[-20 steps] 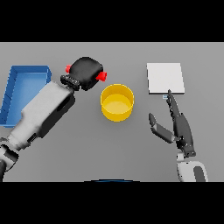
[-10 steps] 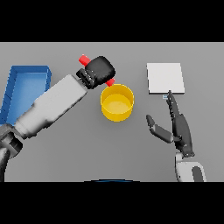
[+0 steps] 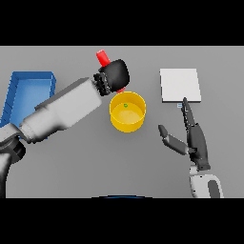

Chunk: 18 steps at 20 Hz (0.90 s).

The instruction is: Pick up the red beaker and tilt it to pour out 1 green nut into yellow bowl. Pick up the yellow bowl and place it on the metallic measuring scale.

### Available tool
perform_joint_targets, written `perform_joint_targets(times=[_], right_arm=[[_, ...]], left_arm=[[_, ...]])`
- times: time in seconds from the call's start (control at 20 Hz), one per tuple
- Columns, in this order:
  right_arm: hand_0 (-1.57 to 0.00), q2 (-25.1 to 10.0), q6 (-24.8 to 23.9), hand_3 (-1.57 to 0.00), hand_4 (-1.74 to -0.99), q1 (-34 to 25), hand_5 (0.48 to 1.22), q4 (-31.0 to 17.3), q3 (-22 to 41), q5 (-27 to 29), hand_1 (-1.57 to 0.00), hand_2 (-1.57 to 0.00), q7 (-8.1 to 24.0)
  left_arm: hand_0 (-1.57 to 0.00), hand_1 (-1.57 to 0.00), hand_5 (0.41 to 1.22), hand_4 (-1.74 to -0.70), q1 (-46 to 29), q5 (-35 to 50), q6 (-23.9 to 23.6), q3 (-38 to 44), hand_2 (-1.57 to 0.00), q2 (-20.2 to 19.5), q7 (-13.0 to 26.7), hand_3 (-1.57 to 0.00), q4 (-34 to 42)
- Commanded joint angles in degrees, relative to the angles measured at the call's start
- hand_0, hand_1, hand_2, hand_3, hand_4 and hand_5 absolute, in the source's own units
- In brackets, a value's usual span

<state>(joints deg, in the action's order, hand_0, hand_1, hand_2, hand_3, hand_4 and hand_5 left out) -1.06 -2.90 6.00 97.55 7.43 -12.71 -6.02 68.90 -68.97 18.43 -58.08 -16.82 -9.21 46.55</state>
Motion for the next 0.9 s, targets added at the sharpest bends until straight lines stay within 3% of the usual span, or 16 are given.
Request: perform_joint_targets(times=[0.0, 0.05, 0.5, 0.6, 0.85], right_arm=[[0.00, 0.19, -0.19, 0.00, -1.130, 0.48, 0.565, 0.18, 0.15, -0.18, 0.00, 0.00, -0.30], [0.00, 0.23, -0.59, 0.00, -1.129, 0.21, 0.566, 0.76, 0.25, -0.65, 0.00, 0.00, 0.78], [0.00, 0.41, -0.97, 0.00, -1.138, 1.14, 0.572, 1.71, 0.79, -1.48, 0.00, 0.00, 0.15], [0.00, 0.27, -1.02, 0.00, -1.138, -0.30, 0.565, 1.57, 0.10, -0.83, 0.00, 0.00, 1.78], [0.00, -0.24, -0.20, 0.00, -1.128, -0.25, 0.554, 0.81, 0.31, -0.59, 0.00, 0.00, -0.83]], left_arm=[[-1.57, -1.57, 1.221, -1.74, 0.36, -1.07, -0.01, -1.12, -1.57, -0.21, -0.53, -1.56, 0.14], [-1.57, -1.57, 1.221, -1.74, 0.32, -2.18, -0.49, -2.24, -1.57, -0.15, -0.64, -1.56, 0.29], [-1.57, -1.57, 1.221, -1.73, 8.61, -9.43, -2.03, -7.95, -1.57, 1.82, -4.27, -1.57, -2.33], [-1.57, -1.57, 1.221, -1.73, 14.49, -10.22, -1.79, -7.32, -1.57, 1.34, -6.24, -1.57, -3.95], [-1.57, -1.57, 1.221, -1.72, 22.28, -6.37, -5.37, 1.45, -1.57, -3.66, -5.24, -1.57, -11.94]])
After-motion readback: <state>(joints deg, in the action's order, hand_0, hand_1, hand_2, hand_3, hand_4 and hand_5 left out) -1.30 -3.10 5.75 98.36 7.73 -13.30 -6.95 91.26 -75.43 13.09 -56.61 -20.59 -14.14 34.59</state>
